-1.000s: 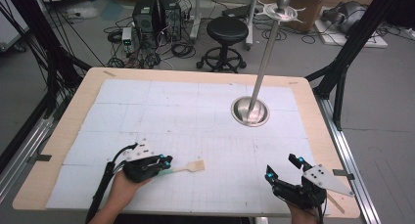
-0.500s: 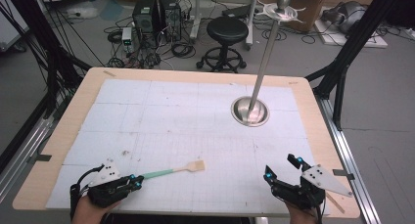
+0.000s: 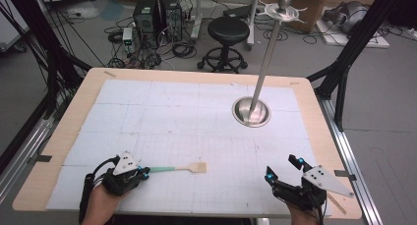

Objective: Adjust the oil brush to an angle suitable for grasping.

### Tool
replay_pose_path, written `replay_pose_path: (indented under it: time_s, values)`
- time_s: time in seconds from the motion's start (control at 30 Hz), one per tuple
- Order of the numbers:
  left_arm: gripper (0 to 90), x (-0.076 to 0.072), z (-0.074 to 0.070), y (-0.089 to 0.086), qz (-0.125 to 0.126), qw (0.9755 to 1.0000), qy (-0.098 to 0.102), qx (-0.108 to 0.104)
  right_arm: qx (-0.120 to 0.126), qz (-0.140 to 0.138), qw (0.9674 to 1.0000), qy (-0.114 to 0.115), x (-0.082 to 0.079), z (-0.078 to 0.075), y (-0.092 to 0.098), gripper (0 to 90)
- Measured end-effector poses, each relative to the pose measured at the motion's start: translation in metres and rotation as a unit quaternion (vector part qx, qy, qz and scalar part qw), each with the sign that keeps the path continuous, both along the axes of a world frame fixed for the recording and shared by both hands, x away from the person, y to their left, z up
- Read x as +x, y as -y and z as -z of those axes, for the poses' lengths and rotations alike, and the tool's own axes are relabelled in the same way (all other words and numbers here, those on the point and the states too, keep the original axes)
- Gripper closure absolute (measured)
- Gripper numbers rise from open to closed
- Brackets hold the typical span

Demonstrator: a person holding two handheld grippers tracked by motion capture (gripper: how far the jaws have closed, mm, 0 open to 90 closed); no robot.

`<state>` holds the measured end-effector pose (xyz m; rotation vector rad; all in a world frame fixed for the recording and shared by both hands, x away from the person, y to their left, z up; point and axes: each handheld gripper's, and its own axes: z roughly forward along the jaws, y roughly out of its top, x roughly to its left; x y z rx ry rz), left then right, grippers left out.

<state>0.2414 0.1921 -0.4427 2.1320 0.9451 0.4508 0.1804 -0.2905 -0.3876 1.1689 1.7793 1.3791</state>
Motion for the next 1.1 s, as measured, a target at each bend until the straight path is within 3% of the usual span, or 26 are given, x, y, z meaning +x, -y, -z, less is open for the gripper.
replay_pose_path:
  time_s: [0.17,0.37,0.43,0.47,0.5,0.53,0.57,0.7,0.77,0.8,0.93,1.1]
  values:
    - [88.2,0.013,0.001,0.003,-0.029,0.9995,0.009,-0.001,0.0,0.0,1.0,-0.002,0.001,0.001,0.0,16.2]
    - [88.9,0.022,0.004,0.002,-0.039,0.9989,0.025,0.004,0.0,0.0,1.0,-0.005,0.001,0.001,0.001,16.2]
    - [88.2,0.022,0.002,-0.002,-0.041,0.9987,0.028,-0.005,-0.001,0.0,1.0,-0.004,0.001,0.001,0.001,16.2]
    - [88.2,0.022,-0.002,-0.01,-0.051,0.9976,0.038,-0.027,0.0,0.0,1.0,-0.003,0.0,0.001,0.001,16.2]
    - [88.2,0.024,-0.004,-0.016,-0.063,0.9965,0.043,-0.035,0.001,0.001,1.0,-0.003,0.0,0.001,0.001,16.2]
    - [88.2,0.024,-0.004,-0.016,-0.063,0.9965,0.043,-0.035,0.002,0.002,1.0,-0.004,0.0,0.001,0.002,16.2]
    - [88.2,0.031,-0.006,-0.028,-0.084,0.9947,0.037,-0.046,0.003,0.002,1.0,-0.004,0.001,0.001,0.002,16.2]
    - [88.2,0.048,-0.002,-0.042,-0.106,0.9933,0.018,-0.043,-0.001,-0.001,1.0,-0.003,0.0,0.001,0.0,16.2]
    - [88.2,0.05,-0.001,-0.043,-0.103,0.9936,0.014,-0.044,0.001,0.0,1.0,-0.004,0.0,0.0,0.0,16.2]
    - [88.2,0.051,0.002,-0.04,-0.091,0.9951,0.007,-0.036,0.002,0.002,1.0,-0.003,0.0,0.001,0.001,16.2]
    - [88.3,0.049,0.005,-0.033,-0.07,0.9971,0.006,-0.031,0.003,0.003,1.0,-0.005,0.0,0.001,0.002,16.2]
    - [88.8,0.046,0.005,-0.024,-0.059,0.9977,0.003,-0.034,0.001,0.003,1.0,-0.002,-0.001,0.0,0.002,16.2]
